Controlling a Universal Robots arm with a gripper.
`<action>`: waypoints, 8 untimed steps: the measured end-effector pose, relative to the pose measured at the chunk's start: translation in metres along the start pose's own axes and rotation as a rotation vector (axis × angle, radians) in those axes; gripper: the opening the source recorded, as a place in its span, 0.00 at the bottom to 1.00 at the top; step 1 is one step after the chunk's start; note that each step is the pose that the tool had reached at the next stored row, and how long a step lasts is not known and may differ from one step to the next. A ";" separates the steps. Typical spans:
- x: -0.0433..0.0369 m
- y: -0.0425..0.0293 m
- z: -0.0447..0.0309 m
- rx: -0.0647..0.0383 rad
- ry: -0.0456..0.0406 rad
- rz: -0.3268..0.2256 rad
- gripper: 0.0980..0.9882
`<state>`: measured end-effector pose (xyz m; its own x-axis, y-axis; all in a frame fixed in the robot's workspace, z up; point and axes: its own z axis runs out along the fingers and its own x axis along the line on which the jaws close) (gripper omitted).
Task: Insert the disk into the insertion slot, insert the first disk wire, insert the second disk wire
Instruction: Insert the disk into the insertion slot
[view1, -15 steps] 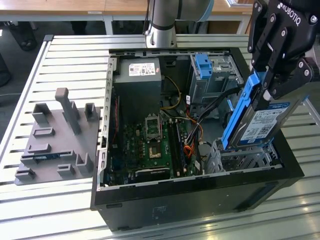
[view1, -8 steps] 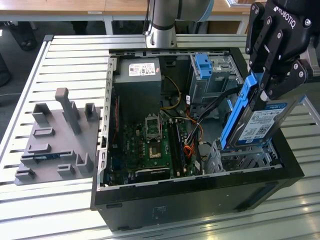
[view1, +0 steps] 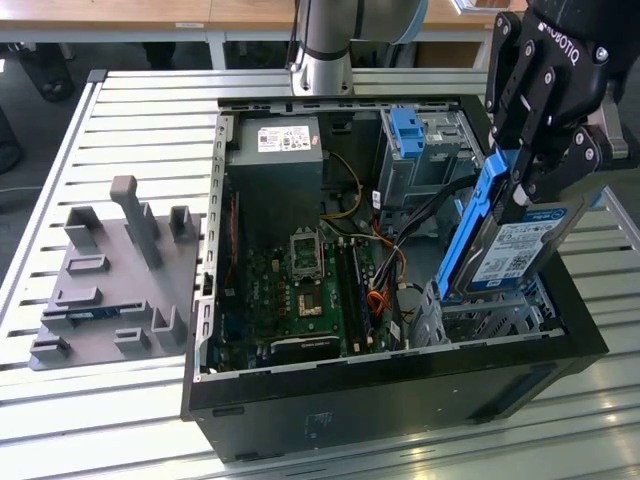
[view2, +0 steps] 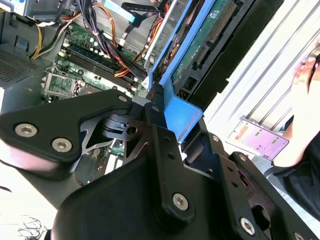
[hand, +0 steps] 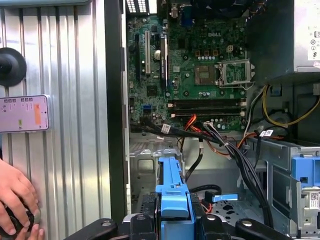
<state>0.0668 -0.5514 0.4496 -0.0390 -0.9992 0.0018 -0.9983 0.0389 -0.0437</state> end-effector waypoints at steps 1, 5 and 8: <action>-0.0006 0.0001 0.0007 0.000 0.0000 0.001 0.30; -0.0025 0.0002 0.0032 -0.001 0.0000 0.003 0.30; -0.0030 0.0004 0.0052 -0.001 -0.0001 0.004 0.30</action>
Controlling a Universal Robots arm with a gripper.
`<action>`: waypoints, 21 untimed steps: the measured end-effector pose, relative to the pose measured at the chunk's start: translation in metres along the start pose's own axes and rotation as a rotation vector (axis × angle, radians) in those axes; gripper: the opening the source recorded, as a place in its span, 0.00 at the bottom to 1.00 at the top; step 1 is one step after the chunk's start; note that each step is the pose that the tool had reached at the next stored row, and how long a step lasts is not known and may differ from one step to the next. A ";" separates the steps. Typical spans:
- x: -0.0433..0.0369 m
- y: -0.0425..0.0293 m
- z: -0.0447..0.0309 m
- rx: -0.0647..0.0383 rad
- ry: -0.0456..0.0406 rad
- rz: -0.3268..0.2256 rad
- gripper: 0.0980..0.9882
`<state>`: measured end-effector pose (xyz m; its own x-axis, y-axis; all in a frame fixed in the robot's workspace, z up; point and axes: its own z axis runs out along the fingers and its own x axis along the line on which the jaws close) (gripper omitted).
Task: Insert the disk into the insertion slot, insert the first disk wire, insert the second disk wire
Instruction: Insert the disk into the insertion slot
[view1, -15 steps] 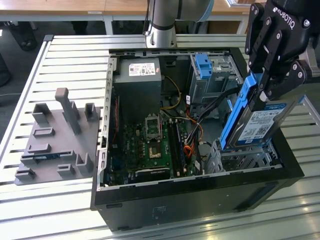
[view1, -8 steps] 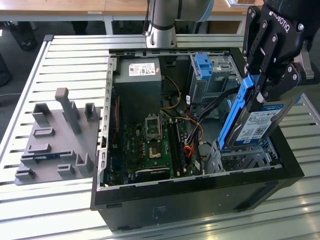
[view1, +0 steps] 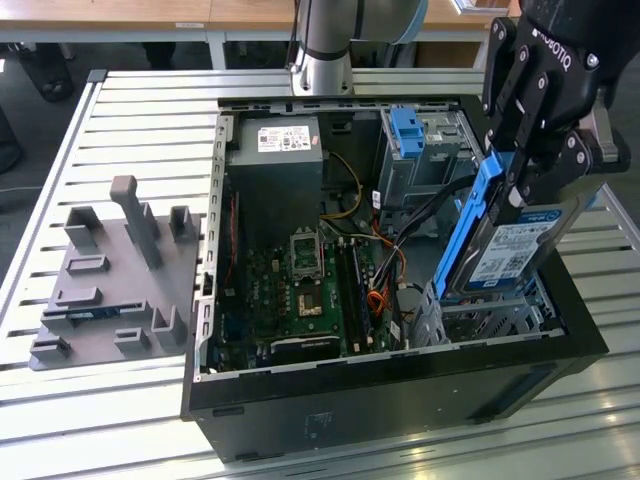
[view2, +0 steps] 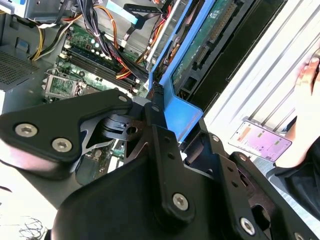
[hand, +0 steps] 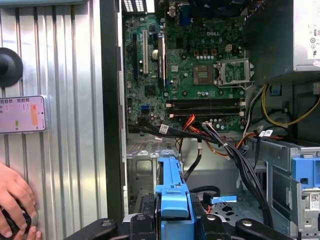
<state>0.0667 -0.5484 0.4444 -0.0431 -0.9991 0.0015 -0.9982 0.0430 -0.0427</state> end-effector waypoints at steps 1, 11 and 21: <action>0.0000 0.0000 0.0005 0.000 0.0001 0.000 0.30; -0.0001 0.0003 0.0068 0.000 0.0004 0.002 0.30; -0.0001 0.0004 0.0099 -0.001 0.0004 0.003 0.30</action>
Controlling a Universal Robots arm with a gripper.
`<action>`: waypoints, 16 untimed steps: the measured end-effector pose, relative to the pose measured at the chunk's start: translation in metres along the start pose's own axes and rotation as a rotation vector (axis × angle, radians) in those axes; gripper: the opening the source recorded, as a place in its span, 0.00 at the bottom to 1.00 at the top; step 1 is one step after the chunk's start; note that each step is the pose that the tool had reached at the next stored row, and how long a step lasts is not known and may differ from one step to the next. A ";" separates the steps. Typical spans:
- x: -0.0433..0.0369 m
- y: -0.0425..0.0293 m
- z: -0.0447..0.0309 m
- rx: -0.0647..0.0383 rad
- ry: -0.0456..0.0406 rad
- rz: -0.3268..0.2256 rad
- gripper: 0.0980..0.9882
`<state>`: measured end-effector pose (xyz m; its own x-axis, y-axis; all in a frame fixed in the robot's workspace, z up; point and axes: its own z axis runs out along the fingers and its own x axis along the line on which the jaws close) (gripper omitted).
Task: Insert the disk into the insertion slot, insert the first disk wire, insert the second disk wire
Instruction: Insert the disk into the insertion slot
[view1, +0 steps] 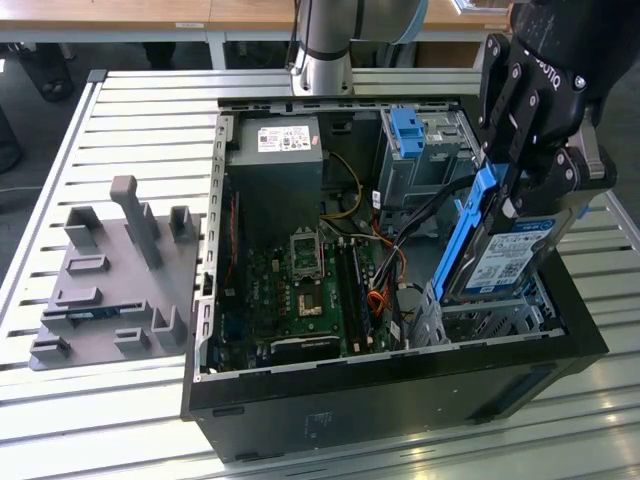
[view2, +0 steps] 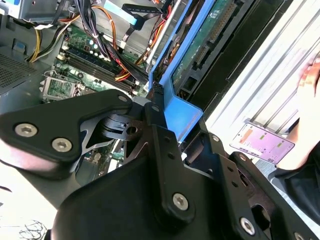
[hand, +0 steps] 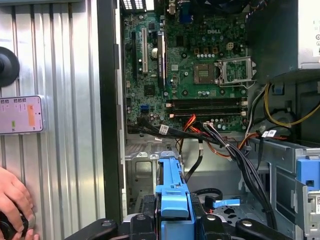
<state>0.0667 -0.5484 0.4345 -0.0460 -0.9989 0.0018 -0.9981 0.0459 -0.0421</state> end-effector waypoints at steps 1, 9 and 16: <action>0.0000 0.0000 0.0003 0.000 0.0000 0.000 0.30; 0.0000 0.0001 0.0029 -0.001 -0.0001 0.000 0.30; 0.0000 0.0003 0.0067 -0.002 0.0001 0.000 0.30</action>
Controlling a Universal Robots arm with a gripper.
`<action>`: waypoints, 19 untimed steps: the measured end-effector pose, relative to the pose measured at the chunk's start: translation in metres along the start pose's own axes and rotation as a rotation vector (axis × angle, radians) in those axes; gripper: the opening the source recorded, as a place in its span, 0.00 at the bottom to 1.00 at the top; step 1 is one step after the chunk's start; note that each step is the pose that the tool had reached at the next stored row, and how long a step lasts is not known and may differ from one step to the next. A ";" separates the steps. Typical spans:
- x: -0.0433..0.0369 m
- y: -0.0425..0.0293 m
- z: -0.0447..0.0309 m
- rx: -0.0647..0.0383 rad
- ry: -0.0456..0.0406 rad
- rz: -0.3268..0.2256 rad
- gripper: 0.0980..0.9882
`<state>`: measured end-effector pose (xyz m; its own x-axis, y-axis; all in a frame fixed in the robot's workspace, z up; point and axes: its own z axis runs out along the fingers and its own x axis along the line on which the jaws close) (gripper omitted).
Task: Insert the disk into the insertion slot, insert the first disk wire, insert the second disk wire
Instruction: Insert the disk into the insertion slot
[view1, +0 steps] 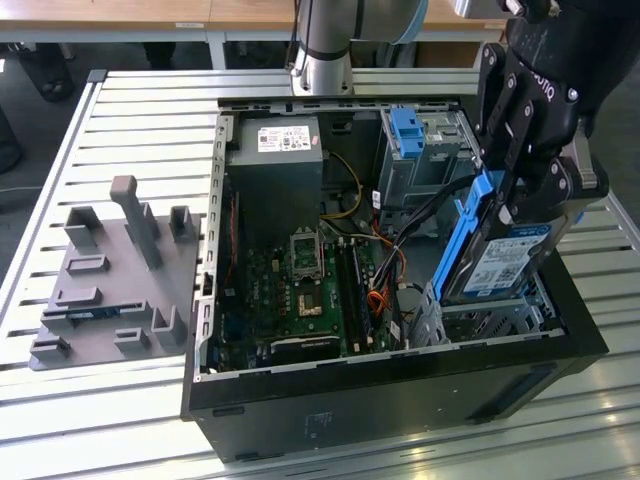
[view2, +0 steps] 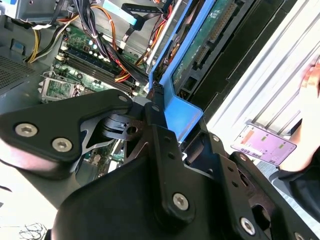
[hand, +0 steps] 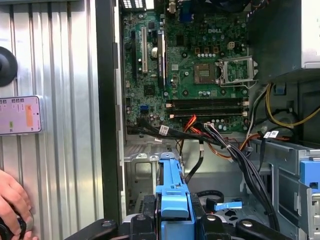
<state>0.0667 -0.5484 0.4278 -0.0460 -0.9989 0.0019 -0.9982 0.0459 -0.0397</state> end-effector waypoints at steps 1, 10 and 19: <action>0.0000 0.0000 0.0008 -0.001 0.0000 0.000 0.30; 0.0000 0.0002 0.0062 -0.004 0.0002 0.000 0.30; 0.0000 0.0004 0.0107 -0.004 0.0002 0.000 0.30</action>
<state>0.0667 -0.5484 0.4171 -0.0460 -0.9989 0.0020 -0.9983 0.0459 -0.0355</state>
